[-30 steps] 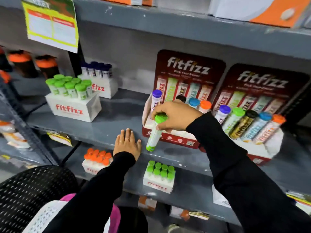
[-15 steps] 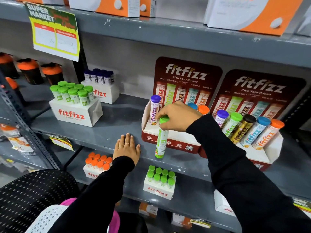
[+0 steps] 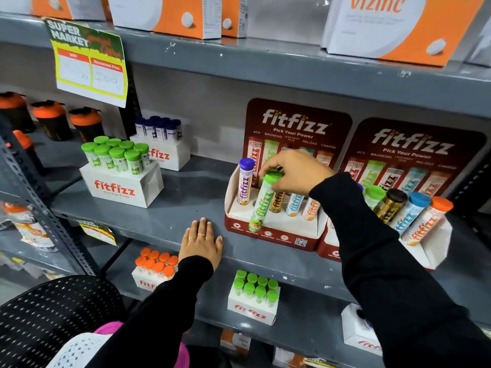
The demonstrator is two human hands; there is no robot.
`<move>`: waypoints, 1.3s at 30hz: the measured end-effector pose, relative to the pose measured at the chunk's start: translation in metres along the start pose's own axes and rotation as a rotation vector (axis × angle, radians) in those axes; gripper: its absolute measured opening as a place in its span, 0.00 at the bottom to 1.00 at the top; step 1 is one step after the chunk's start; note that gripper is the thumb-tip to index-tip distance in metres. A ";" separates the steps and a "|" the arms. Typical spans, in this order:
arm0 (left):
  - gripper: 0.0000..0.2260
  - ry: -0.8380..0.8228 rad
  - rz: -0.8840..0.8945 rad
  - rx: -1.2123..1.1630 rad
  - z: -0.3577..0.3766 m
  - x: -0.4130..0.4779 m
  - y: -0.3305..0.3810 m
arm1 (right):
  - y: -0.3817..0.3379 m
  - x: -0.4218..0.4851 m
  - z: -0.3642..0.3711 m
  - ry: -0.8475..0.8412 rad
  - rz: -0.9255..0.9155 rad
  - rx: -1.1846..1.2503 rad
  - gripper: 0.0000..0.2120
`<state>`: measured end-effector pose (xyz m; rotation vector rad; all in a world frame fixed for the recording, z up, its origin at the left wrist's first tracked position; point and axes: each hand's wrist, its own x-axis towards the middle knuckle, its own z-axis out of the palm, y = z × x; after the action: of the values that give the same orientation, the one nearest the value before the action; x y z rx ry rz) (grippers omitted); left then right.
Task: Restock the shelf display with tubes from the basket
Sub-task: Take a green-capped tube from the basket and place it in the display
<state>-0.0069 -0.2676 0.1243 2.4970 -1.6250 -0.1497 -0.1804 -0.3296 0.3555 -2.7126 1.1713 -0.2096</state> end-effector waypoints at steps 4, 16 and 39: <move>0.25 -0.004 -0.004 -0.004 0.000 0.001 -0.001 | 0.009 0.012 0.001 0.093 0.091 0.046 0.16; 0.26 0.022 -0.002 -0.007 0.002 0.002 -0.003 | 0.018 0.035 0.032 0.303 0.078 0.039 0.16; 0.25 0.043 -0.013 -0.057 -0.002 0.002 -0.002 | 0.010 0.001 0.063 0.393 -0.069 -0.046 0.14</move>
<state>-0.0034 -0.2686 0.1254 2.4513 -1.5658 -0.1405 -0.1742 -0.3304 0.2922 -2.8361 1.1837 -0.7637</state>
